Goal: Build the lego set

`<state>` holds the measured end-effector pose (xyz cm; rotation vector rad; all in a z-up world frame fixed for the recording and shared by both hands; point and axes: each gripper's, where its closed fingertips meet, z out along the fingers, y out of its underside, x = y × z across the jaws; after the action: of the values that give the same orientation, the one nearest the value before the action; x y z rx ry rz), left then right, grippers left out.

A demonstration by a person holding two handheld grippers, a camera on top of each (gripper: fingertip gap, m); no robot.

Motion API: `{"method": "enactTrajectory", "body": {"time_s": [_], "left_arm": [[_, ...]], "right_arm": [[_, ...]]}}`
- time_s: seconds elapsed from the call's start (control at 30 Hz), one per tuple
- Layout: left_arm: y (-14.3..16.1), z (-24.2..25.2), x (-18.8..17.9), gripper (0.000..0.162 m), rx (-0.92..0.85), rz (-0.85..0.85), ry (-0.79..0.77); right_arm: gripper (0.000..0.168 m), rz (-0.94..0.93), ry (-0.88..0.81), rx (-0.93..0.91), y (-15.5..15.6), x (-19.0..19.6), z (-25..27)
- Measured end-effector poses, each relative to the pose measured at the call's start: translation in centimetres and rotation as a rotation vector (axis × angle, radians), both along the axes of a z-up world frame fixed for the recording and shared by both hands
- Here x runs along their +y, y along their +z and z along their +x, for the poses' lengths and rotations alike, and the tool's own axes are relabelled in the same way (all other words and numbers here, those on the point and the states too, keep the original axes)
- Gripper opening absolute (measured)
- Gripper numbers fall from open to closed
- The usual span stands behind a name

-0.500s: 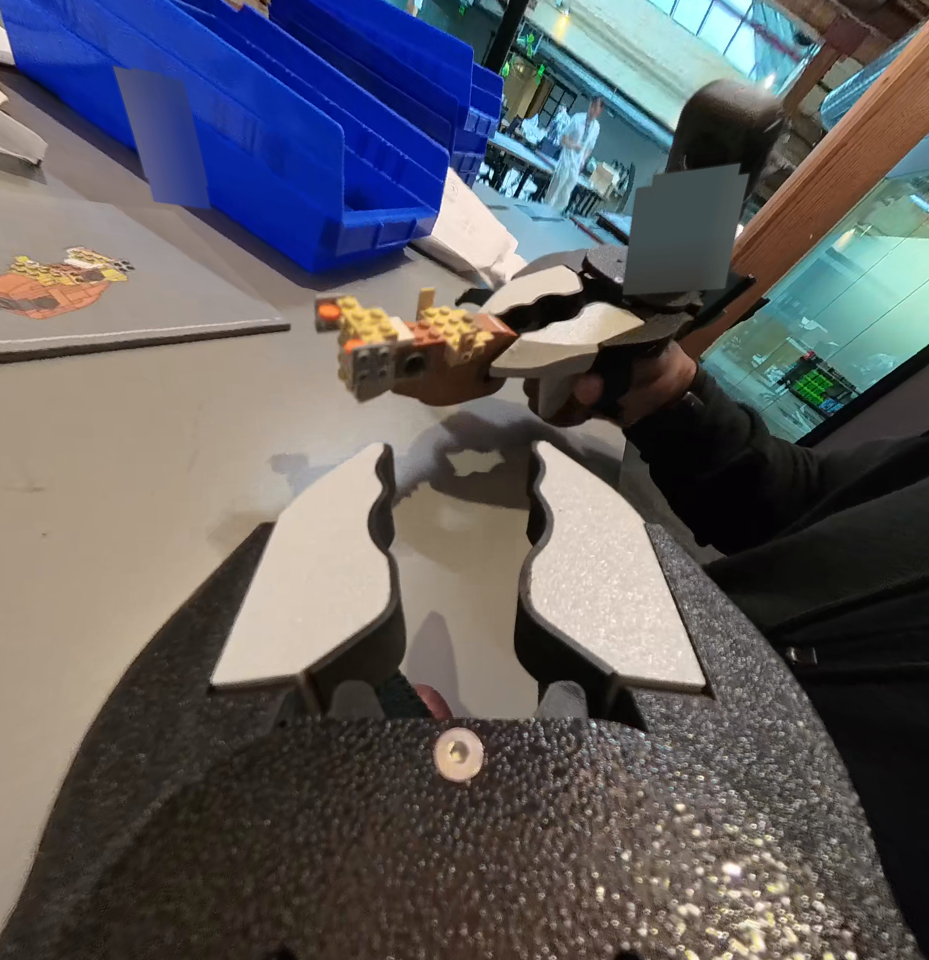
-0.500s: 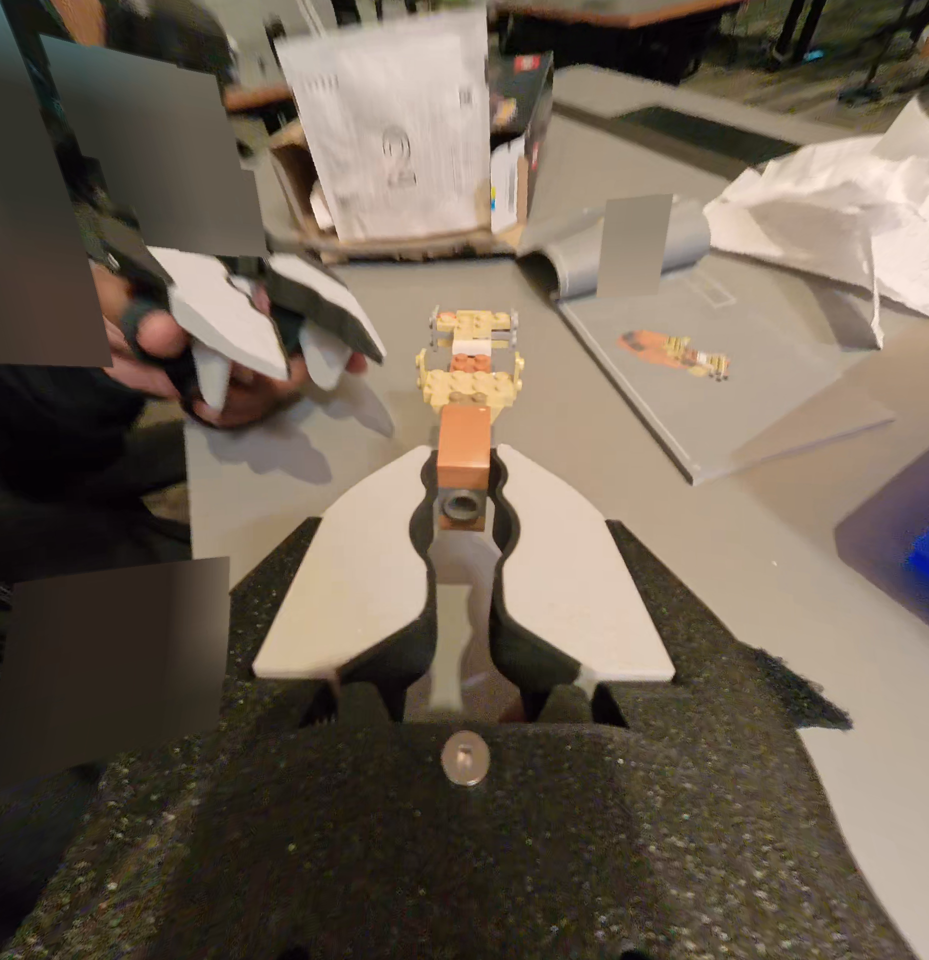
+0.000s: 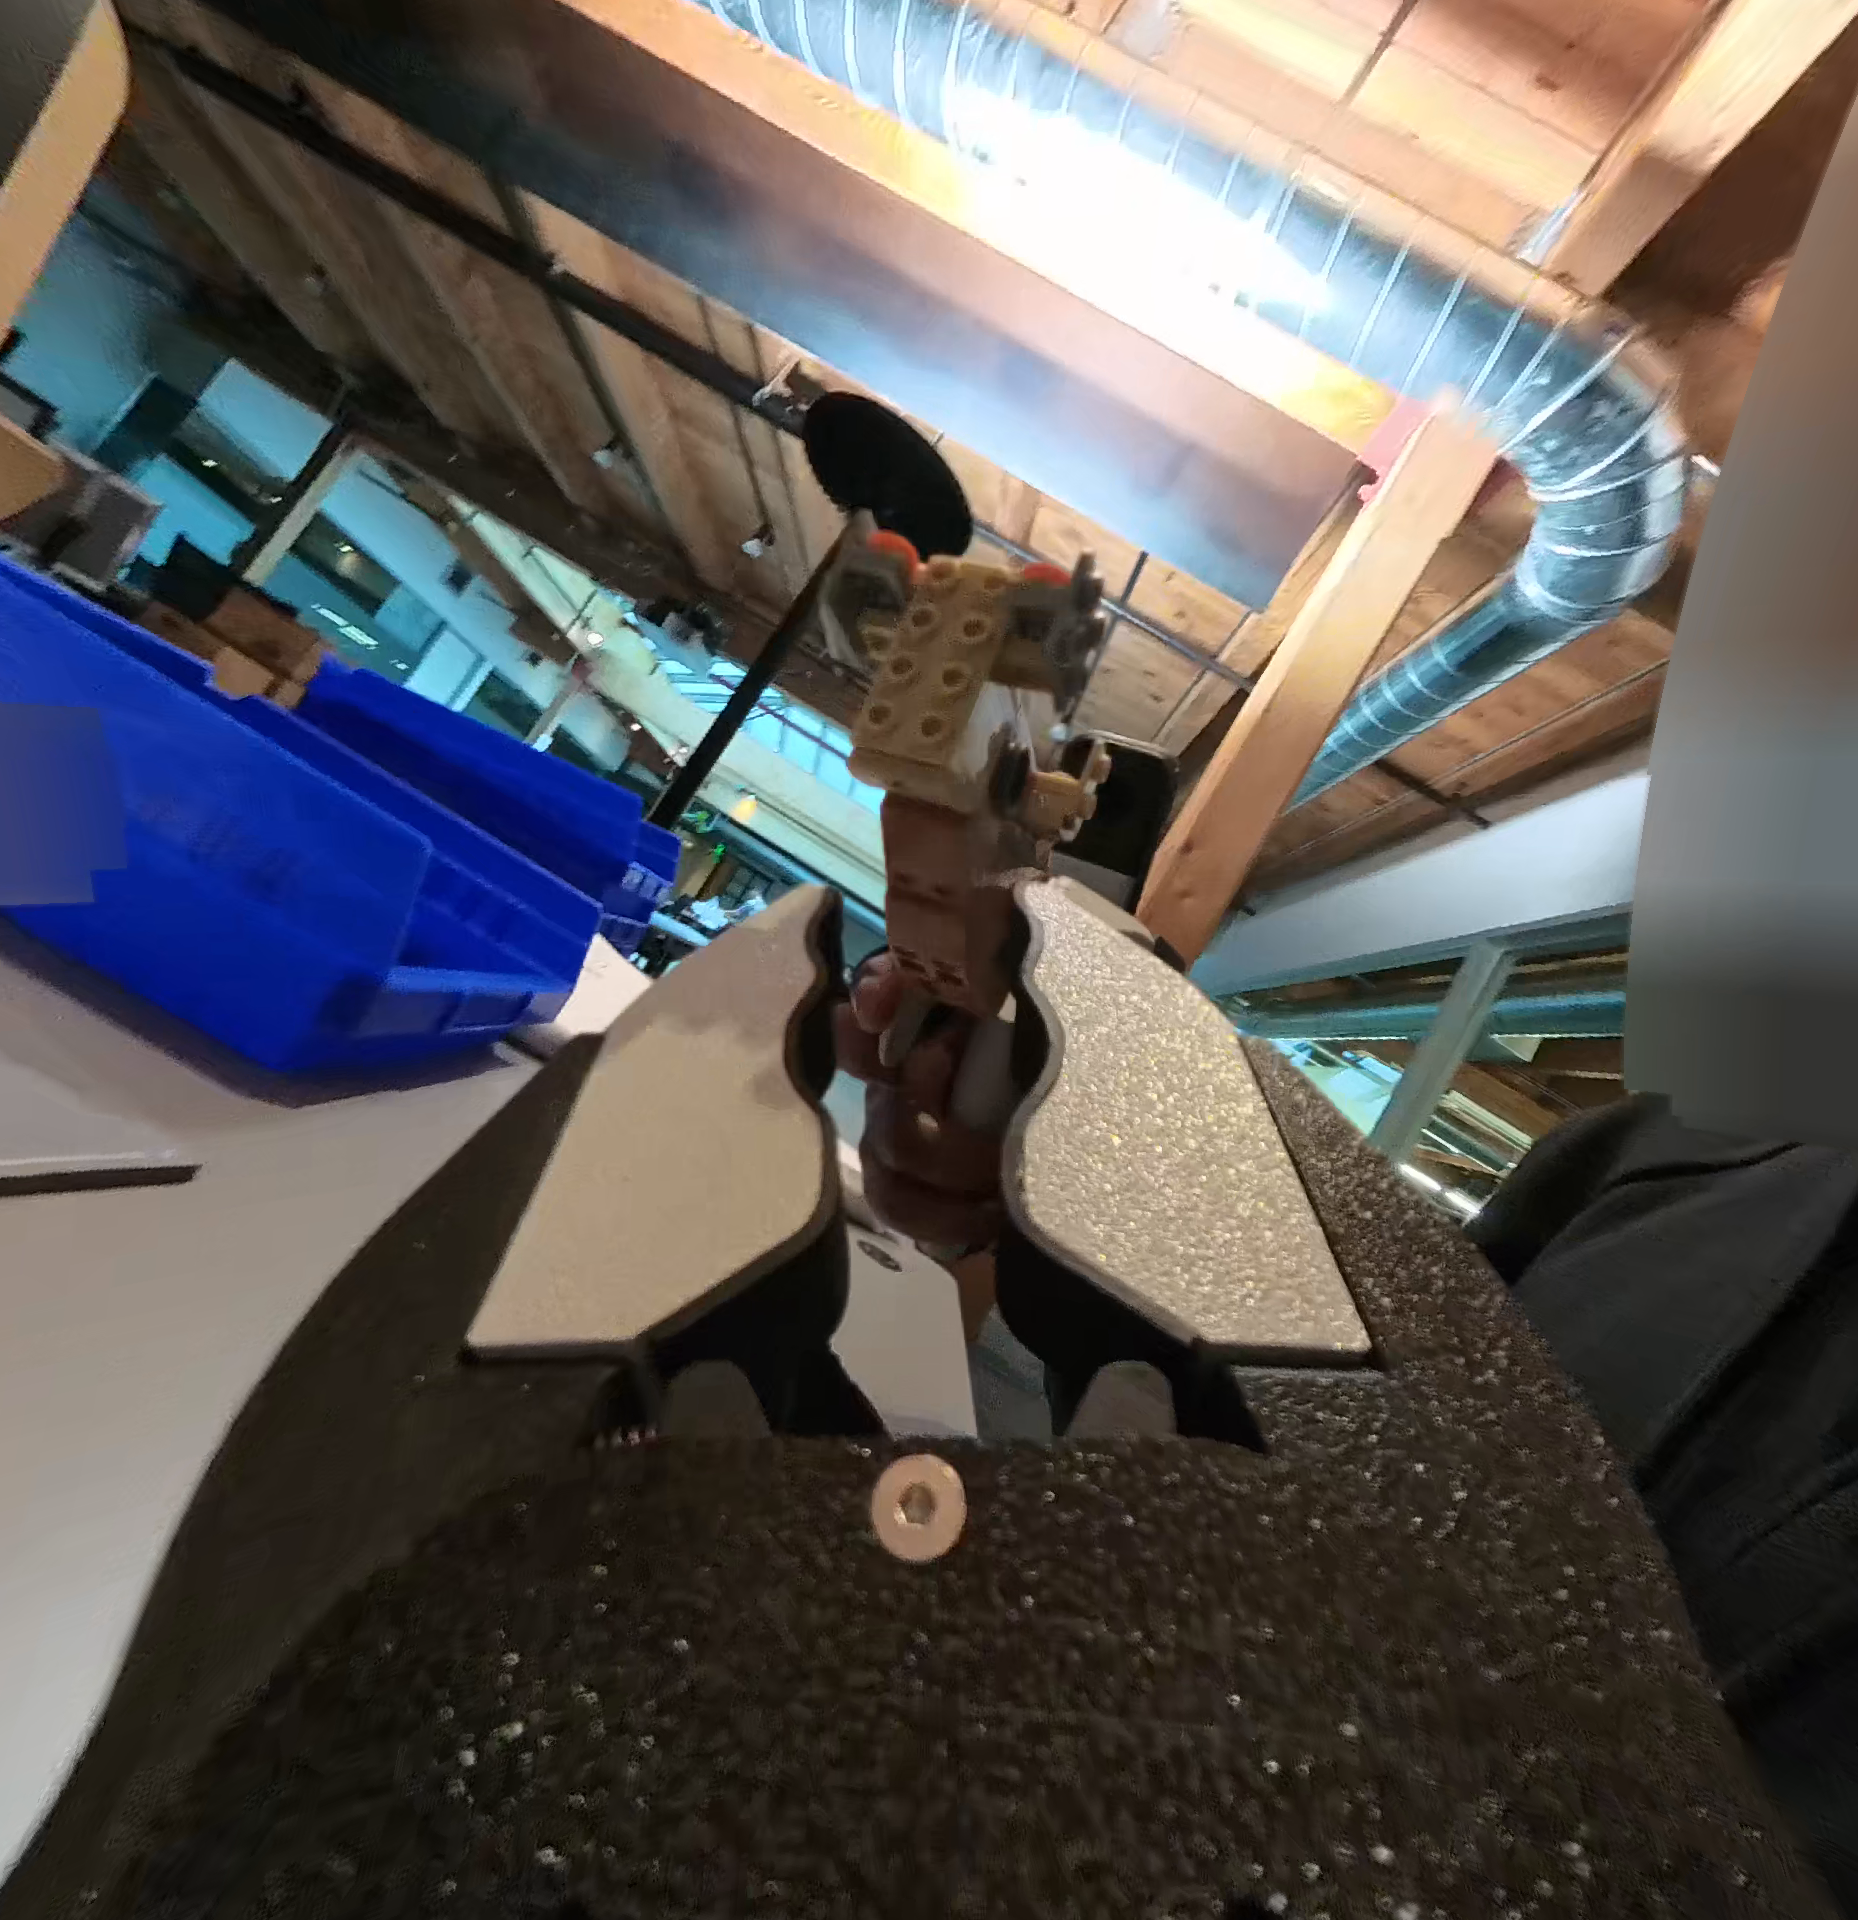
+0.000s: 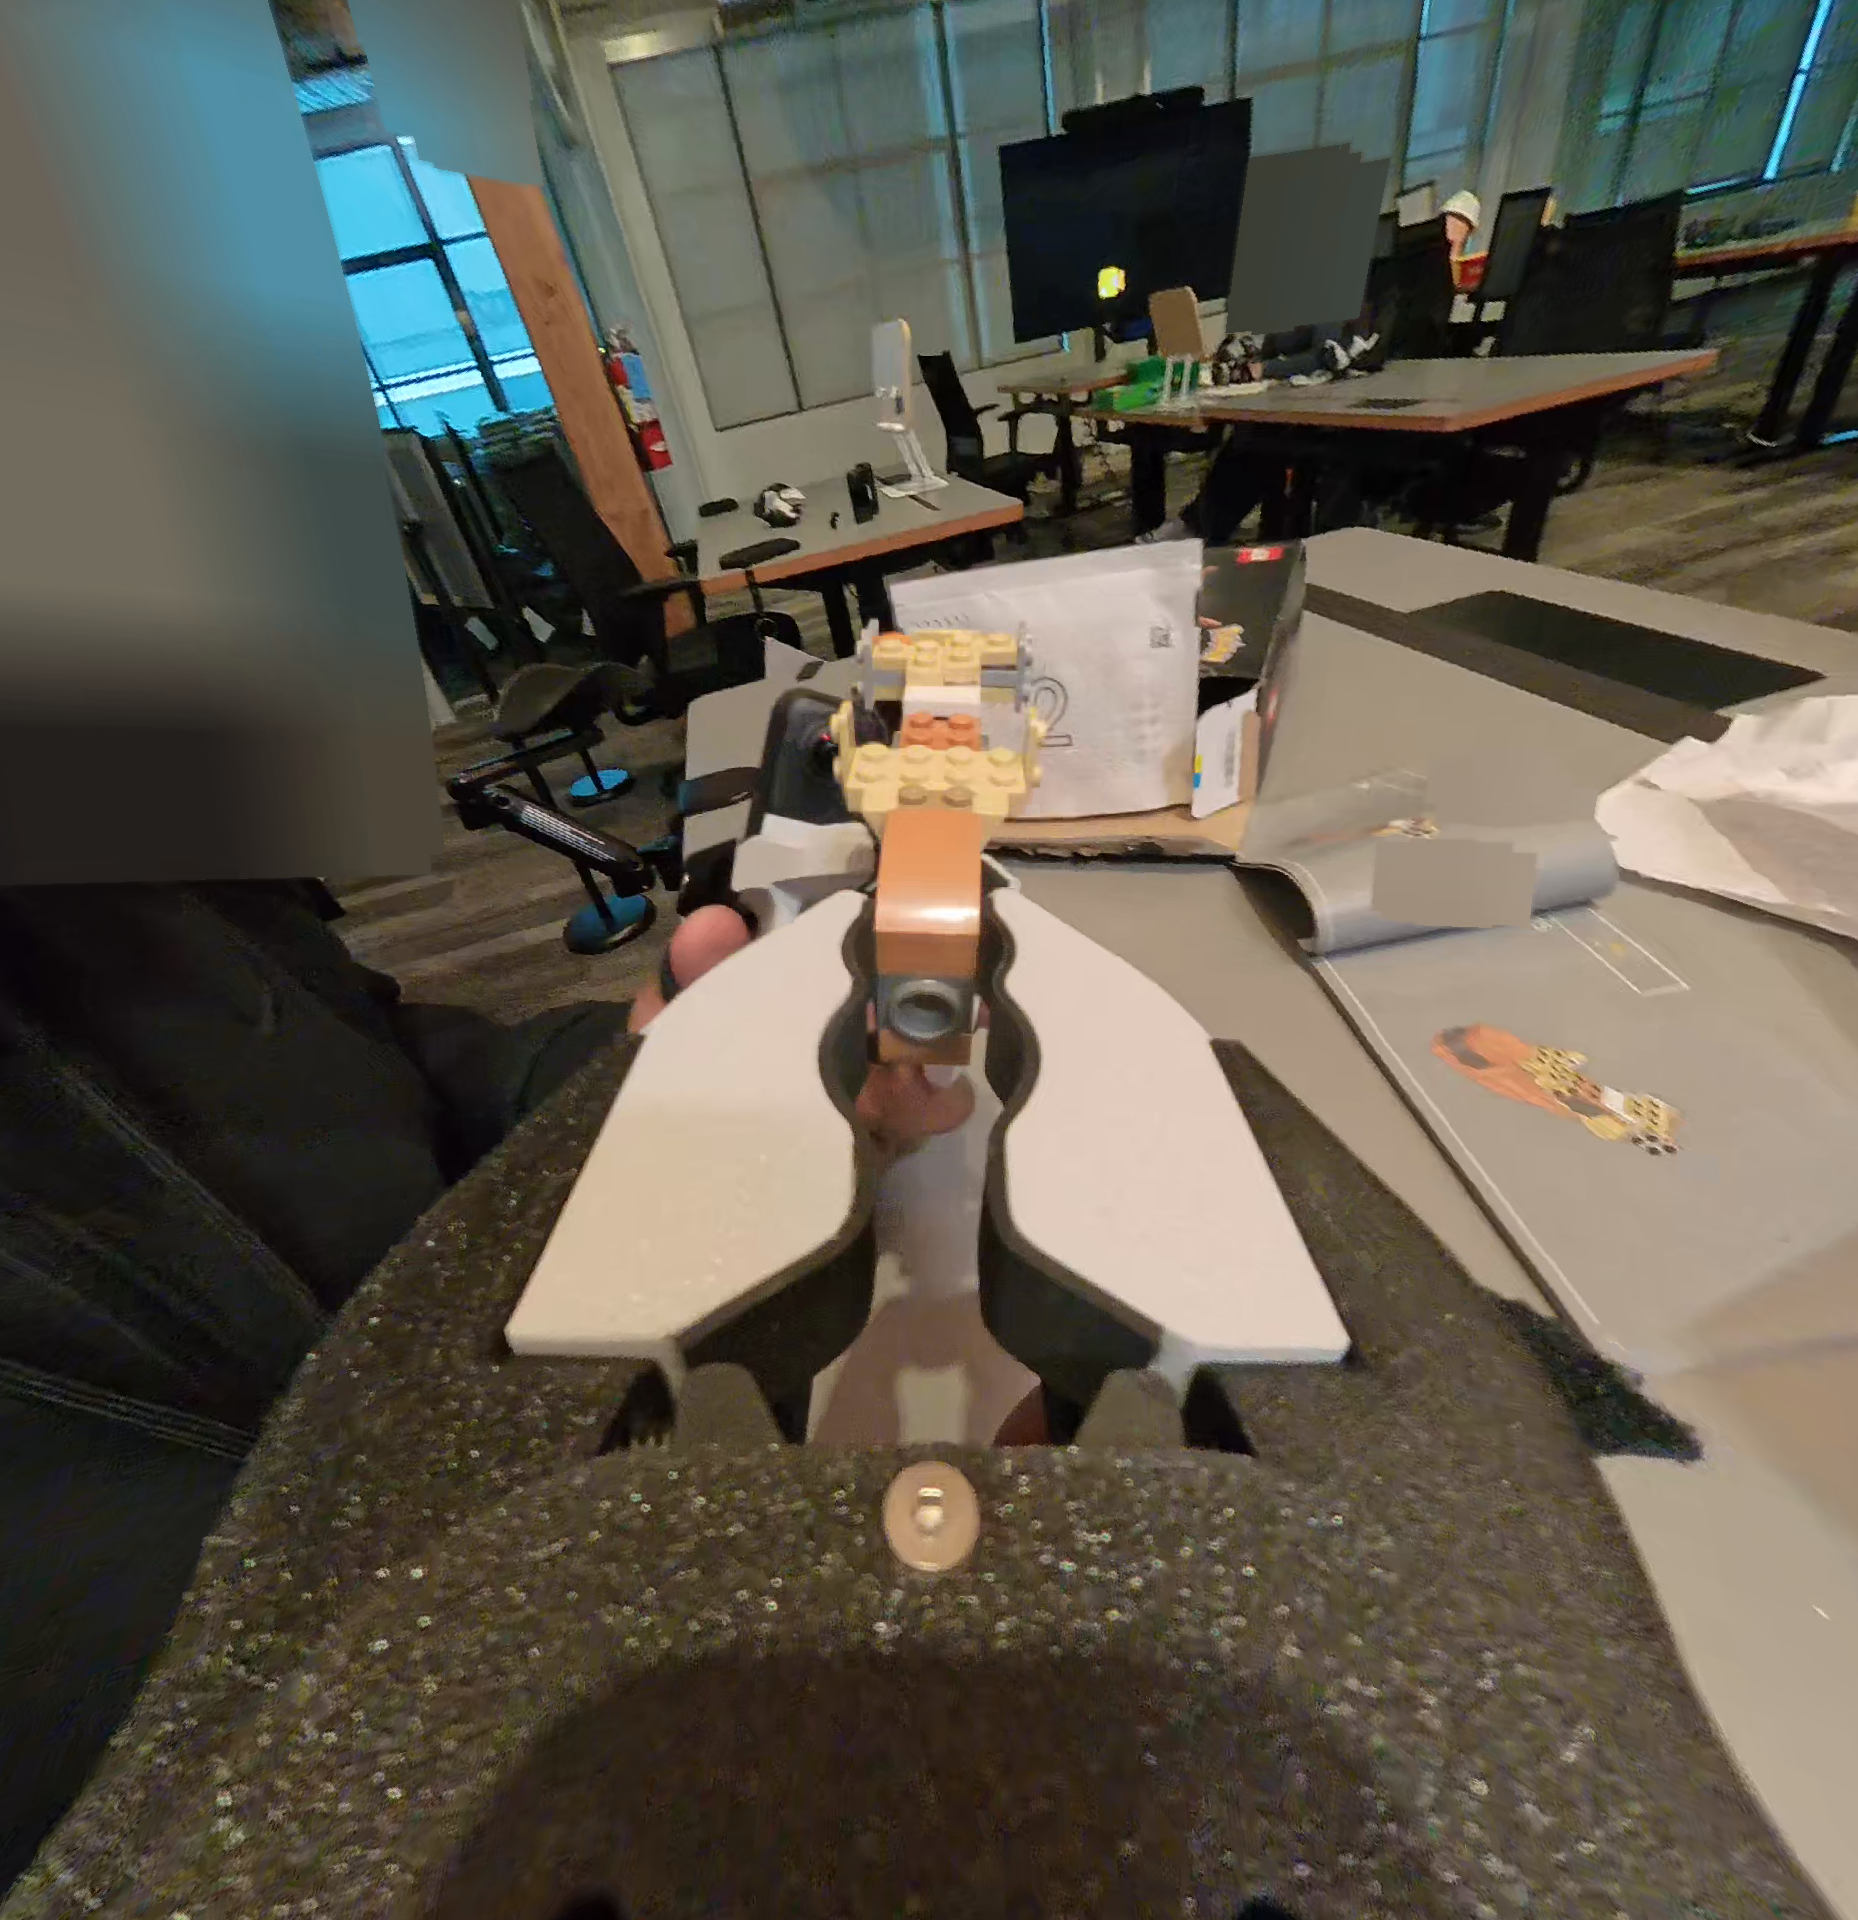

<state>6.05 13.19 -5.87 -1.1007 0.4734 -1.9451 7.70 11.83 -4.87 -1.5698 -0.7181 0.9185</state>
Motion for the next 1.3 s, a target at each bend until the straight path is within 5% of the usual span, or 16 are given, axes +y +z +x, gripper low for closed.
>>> {"method": "enactTrajectory", "body": {"time_s": [0.6,0.83,0.97,1.1,1.3], "left_arm": [[1.2,-1.0,-2.1,0.018,-0.124,0.102,-0.058],[1.4,-1.1,-3.1,0.017,-0.065,0.238,0.001],[1.5,-1.3,-3.2,0.017,-0.082,0.245,0.002],[1.2,-0.8,-3.8,0.017,-0.025,0.322,0.027],[0.8,-0.9,-4.0,0.017,0.04,0.41,0.072]], "right_arm": [[0.018,0.002,0.043,0.008,0.2,-1.8,-1.1],[0.02,0.001,0.018,-0.227,0.2,-3.1,1.1],[0.0,0.045,-0.016,-0.336,3.0,-3.1,2.3],[0.0,0.104,0.069,-0.473,5.9,-2.6,-0.6],[0.0,0.075,0.246,-0.641,4.7,-2.3,-4.7]]}}
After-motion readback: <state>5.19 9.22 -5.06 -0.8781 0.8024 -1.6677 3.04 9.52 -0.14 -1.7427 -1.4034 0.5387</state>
